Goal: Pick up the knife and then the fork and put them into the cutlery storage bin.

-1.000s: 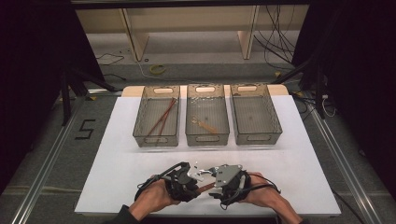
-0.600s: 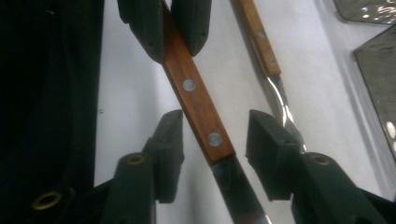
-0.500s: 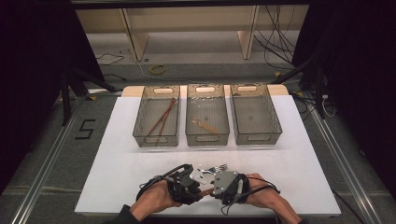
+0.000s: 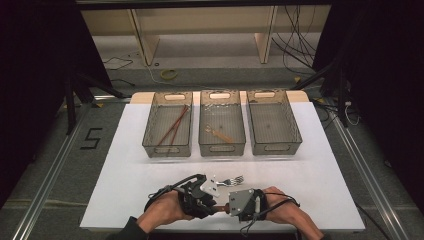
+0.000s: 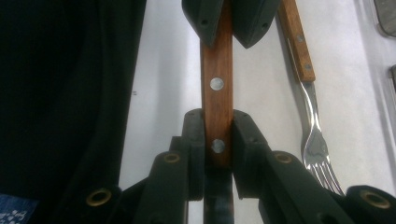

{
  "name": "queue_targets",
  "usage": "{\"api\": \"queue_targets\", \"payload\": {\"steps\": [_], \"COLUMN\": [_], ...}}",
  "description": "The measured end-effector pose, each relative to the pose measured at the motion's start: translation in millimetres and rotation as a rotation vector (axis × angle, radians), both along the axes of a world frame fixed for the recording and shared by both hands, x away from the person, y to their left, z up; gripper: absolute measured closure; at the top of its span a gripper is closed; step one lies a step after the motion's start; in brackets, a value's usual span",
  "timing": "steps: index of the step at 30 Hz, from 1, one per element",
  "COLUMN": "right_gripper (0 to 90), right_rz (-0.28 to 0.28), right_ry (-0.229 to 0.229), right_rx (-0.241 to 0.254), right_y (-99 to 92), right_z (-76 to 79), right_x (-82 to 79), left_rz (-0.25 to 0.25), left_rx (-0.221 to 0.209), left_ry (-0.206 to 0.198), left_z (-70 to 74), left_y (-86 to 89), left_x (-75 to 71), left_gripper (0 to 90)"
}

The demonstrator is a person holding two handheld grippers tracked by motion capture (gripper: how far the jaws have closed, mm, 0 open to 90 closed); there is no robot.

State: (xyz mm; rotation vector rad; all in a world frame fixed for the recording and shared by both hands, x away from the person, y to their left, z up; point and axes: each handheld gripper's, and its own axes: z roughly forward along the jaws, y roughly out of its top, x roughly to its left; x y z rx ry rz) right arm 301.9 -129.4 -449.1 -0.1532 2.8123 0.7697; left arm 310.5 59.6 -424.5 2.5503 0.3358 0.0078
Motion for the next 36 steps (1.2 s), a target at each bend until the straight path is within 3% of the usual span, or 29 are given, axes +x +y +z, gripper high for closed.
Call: {"api": "queue_targets", "payload": {"steps": [4,10,12,18,25,30,36], "right_gripper": [78.0,78.0,78.0,78.0,78.0,78.0,77.9], "right_rz": [-0.032,-0.097,-0.117,-0.195,-0.368,-0.525,-0.631], "right_ry": [0.004,-0.005,-0.016,-0.032,-0.051,-0.002,0.022], "right_rx": [0.015,0.022,0.018,0.029,0.119,0.217,0.276], "right_y": [-2.9,-10.0,-12.4,-27.1,-55.2,-73.0,-88.4], "right_z": [3.4,6.3,7.1,15.2,36.4,48.7,57.2], "right_x": [1.3,7.5,10.0,20.4,40.8,60.5,79.4], "left_rz": [0.027,0.11,0.136,0.215,0.303,0.339,0.383], "left_rx": [-0.03,-0.097,-0.12,-0.185,-0.266,-0.267,-0.291], "left_ry": [-0.01,-0.052,-0.05,-0.096,-0.122,-0.118,-0.109], "left_z": [3.6,7.6,7.9,8.7,8.4,-1.5,-12.3], "left_y": [2.4,8.4,11.2,24.4,47.3,56.0,63.6], "left_x": [1.8,6.6,8.5,13.0,19.2,21.0,23.0], "left_gripper": [61.9,44.2,41.2,31.0,28.7,28.1,27.1]}}
